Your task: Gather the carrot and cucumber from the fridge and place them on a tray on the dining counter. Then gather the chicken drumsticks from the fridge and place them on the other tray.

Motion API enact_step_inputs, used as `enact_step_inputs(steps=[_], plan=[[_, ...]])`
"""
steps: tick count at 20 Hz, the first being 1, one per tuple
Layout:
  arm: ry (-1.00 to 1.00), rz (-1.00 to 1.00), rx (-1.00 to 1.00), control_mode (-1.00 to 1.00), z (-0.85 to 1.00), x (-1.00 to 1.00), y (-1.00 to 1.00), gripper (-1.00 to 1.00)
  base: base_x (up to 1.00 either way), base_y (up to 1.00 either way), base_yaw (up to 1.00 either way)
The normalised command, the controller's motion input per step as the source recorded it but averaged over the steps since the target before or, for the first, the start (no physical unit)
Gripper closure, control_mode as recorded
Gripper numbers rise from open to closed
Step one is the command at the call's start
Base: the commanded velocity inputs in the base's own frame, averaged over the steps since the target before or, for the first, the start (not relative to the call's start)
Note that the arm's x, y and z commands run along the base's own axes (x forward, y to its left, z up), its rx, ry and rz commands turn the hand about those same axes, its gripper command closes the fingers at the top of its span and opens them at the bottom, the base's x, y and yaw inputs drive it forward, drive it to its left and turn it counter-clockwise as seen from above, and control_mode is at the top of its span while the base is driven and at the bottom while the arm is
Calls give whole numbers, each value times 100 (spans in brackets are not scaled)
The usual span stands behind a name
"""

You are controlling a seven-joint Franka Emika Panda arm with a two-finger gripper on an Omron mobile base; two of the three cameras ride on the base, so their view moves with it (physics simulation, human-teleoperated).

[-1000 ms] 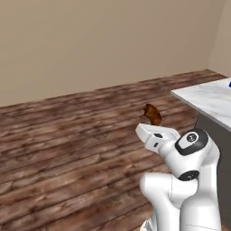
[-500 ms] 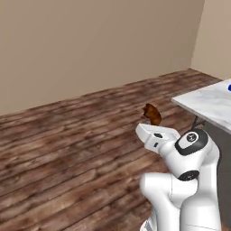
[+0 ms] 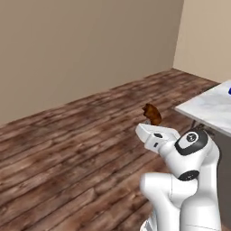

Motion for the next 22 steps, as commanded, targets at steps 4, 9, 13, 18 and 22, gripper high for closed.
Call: enact_step_inputs(steps=[4,9,13,18,22], plan=[[0,0,0,100,0,0,0,100,67,53,-29],[0,0,0,100,0,0,0,100,69,52,-29],[0,0,0,100,0,0,0,100,64,42,-32],[0,0,0,100,0,0,0,100,57,25,-39],[0,0,0,100,0,0,0,100,56,27,-41]])
